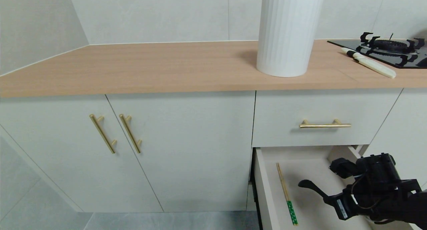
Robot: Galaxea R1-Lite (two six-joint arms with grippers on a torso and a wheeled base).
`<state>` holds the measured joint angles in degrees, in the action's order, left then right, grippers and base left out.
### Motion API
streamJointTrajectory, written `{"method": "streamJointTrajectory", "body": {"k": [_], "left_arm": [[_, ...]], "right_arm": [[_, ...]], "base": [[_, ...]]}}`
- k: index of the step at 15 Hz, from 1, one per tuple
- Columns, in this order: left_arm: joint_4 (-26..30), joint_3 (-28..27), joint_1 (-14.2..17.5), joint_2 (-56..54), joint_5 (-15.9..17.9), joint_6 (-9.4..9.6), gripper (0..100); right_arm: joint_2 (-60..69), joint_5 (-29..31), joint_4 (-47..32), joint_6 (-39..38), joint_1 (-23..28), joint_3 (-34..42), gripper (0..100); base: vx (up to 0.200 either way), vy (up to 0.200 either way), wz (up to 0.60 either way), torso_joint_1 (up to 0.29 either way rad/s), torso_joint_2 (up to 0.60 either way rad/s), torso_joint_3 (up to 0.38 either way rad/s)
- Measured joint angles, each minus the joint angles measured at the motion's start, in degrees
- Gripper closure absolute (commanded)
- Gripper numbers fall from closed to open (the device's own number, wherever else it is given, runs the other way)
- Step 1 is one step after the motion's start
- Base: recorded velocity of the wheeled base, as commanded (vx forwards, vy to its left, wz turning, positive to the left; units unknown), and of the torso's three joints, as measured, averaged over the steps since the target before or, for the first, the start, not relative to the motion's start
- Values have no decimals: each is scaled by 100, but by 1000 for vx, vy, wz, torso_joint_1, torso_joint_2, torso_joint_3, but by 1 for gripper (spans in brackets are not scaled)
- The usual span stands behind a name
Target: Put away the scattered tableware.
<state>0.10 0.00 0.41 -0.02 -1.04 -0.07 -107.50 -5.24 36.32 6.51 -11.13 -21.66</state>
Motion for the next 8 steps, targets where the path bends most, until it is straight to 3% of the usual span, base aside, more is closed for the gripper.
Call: {"method": "streamJointTrajectory", "body": {"k": [4,8], "left_arm": [[0,0,0,0,0,0,0],[0,0,0,0,2,0,0]], "right_arm": [[-341,633,649,-422,-13,-90,100],[-986,1417,734,-1102,-63,-551,100]], "base": [[0,0,0,0,0,0],[0,0,0,0,0,0]]}}
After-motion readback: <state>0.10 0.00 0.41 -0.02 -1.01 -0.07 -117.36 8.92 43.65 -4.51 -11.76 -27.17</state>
